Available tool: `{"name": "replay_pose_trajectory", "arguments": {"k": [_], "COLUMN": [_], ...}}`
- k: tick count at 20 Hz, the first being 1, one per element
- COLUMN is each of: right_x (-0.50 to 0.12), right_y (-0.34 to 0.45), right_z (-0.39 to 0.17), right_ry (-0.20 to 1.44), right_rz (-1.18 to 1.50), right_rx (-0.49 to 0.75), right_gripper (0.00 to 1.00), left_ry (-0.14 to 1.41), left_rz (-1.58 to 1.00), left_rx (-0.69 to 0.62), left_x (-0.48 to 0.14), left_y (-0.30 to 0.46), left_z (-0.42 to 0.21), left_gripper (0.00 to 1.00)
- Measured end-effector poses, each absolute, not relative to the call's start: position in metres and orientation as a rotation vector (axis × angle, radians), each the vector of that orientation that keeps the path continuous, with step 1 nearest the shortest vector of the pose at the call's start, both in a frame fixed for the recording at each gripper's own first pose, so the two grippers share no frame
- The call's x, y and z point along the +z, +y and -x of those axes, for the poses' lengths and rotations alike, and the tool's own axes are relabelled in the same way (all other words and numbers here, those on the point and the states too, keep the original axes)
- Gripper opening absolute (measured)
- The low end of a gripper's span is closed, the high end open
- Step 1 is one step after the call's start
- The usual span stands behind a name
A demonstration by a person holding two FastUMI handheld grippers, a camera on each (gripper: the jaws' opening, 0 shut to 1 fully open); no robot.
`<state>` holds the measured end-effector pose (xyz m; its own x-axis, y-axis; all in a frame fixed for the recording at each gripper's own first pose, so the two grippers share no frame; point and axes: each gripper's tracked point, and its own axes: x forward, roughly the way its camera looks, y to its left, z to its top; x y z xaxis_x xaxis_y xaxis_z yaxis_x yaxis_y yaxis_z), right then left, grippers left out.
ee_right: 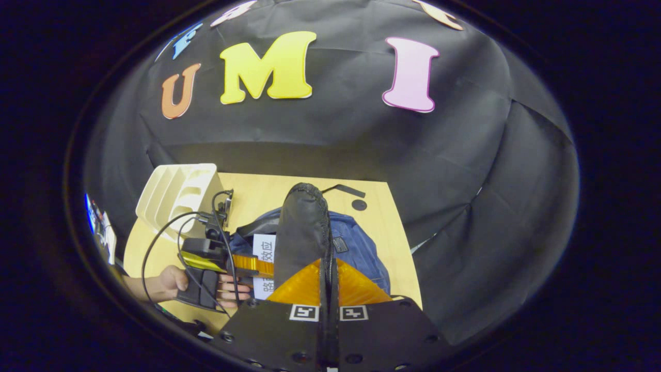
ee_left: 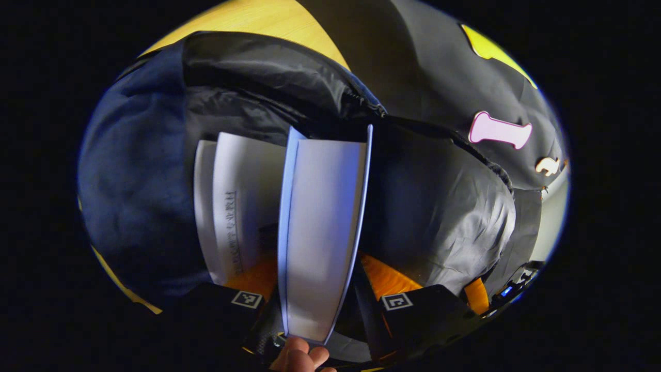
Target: Open the schoolbag, grab two books from the bookshelf and put them into the schoolbag.
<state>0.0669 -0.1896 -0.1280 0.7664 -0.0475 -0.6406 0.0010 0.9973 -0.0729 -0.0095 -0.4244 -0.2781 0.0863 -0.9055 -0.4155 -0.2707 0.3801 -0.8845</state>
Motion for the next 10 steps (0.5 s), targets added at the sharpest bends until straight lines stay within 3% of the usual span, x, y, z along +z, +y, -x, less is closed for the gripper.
{"name": "replay_pose_trajectory", "arguments": {"k": [1,2,3,10], "right_x": [-0.130,-0.133,-0.135,-0.145], "right_y": [-0.188,-0.186,-0.183,-0.155], "right_z": [-0.067,-0.067,-0.067,-0.067], "right_ry": [0.702,0.706,0.708,0.716], "right_rz": [0.063,0.059,0.055,0.040], "right_rx": [-0.024,-0.023,-0.019,0.004], "right_gripper": [0.00,0.00,0.00,0.00], "left_ry": [1.464,1.473,1.482,1.355], "left_rz": [1.095,1.054,0.993,0.675], "left_rx": [-0.647,-0.615,-0.569,-0.448], "left_x": [-0.278,-0.281,-0.282,-0.249], "left_y": [-0.417,-0.406,-0.391,-0.298], "left_z": [0.012,0.013,0.014,0.008], "left_gripper": [0.72,0.86,0.74,0.74]}}
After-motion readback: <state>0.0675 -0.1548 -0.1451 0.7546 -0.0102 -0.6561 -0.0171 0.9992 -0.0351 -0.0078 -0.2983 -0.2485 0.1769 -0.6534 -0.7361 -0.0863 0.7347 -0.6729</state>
